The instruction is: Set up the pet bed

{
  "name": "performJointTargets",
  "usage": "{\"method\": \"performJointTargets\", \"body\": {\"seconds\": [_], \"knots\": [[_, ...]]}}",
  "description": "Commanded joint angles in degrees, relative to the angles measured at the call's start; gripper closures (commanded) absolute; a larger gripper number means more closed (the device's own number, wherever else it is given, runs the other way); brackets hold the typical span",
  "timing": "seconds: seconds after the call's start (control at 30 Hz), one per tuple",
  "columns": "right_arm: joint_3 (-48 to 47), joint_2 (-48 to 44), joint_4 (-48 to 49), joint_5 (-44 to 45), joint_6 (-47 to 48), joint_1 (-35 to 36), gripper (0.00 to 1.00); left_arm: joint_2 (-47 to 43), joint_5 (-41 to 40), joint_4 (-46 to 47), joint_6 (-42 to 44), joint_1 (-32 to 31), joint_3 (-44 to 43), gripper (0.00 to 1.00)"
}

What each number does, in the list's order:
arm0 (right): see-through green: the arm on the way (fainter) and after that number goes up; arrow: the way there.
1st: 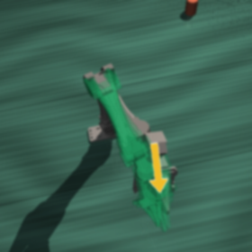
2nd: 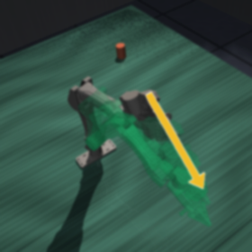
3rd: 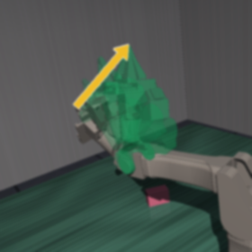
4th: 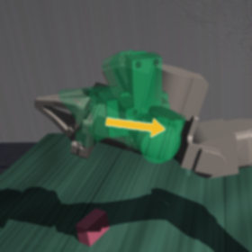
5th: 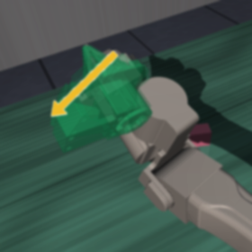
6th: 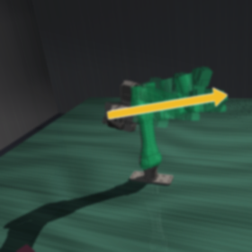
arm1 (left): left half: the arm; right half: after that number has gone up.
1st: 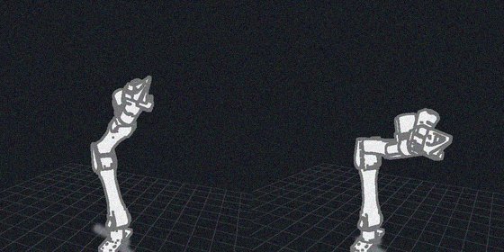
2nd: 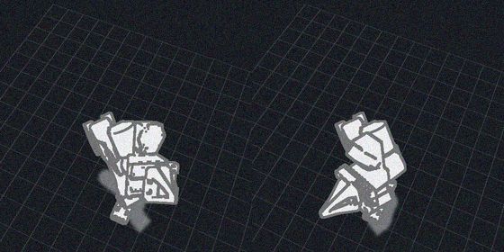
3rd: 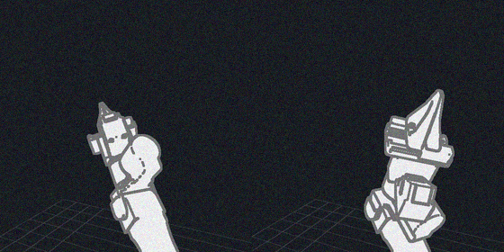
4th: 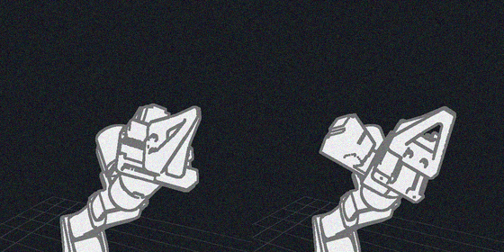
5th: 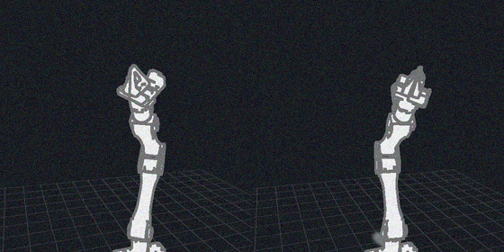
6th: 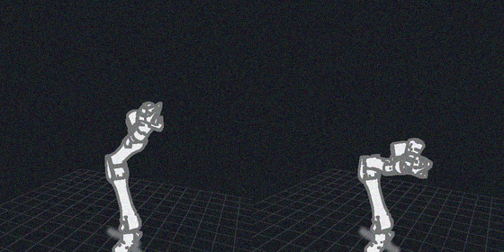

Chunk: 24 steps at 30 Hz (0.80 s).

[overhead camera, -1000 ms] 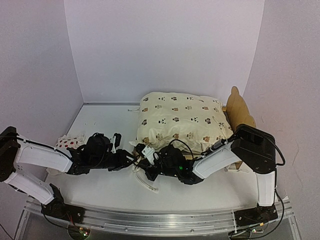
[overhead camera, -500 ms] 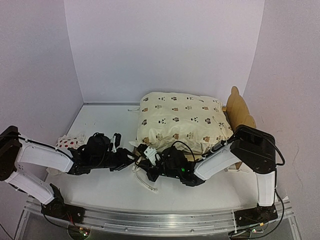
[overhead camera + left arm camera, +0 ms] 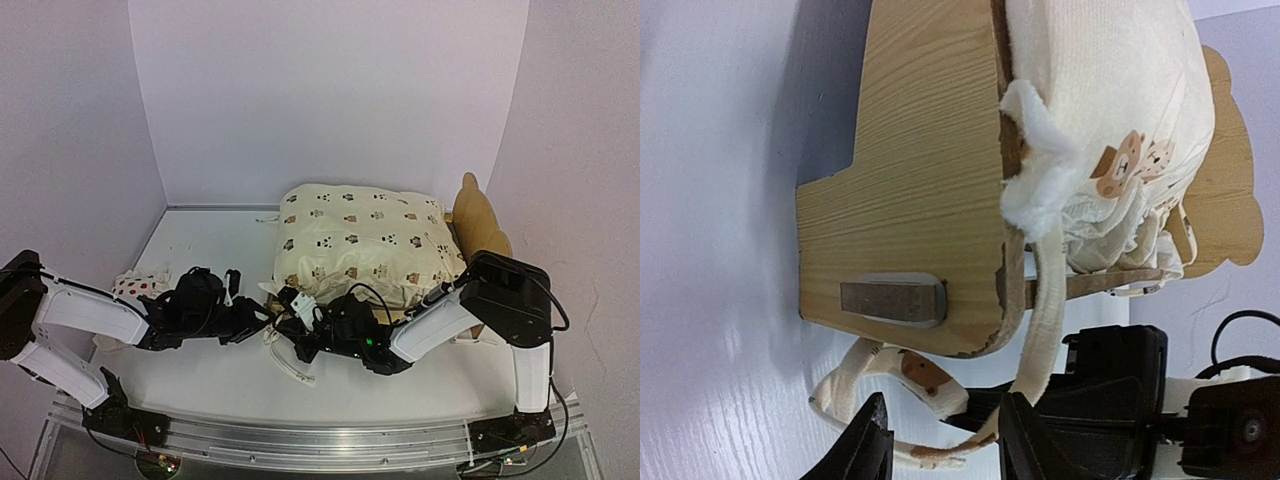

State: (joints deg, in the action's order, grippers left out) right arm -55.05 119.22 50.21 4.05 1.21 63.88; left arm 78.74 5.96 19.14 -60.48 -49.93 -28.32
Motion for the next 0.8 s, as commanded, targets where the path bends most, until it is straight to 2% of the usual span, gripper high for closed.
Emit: {"method": "performJointTargets", "body": {"seconds": [0.0,0.43,0.77], "knots": [[0.3,-1.3,3.2,-0.5,-0.8,-0.3,1.00,1.8,-0.4,2.2,-0.7,0.0,-0.7,0.67],[-0.1,-0.7,3.6,-1.5,-0.8,-0.3,1.00,4.6,-0.7,3.4,-0.9,0.0,-2.2,0.70],[-0.3,-0.2,3.6,-1.7,-0.8,-0.3,1.00,6.5,-0.5,5.6,-0.7,0.0,-3.2,0.81]]}}
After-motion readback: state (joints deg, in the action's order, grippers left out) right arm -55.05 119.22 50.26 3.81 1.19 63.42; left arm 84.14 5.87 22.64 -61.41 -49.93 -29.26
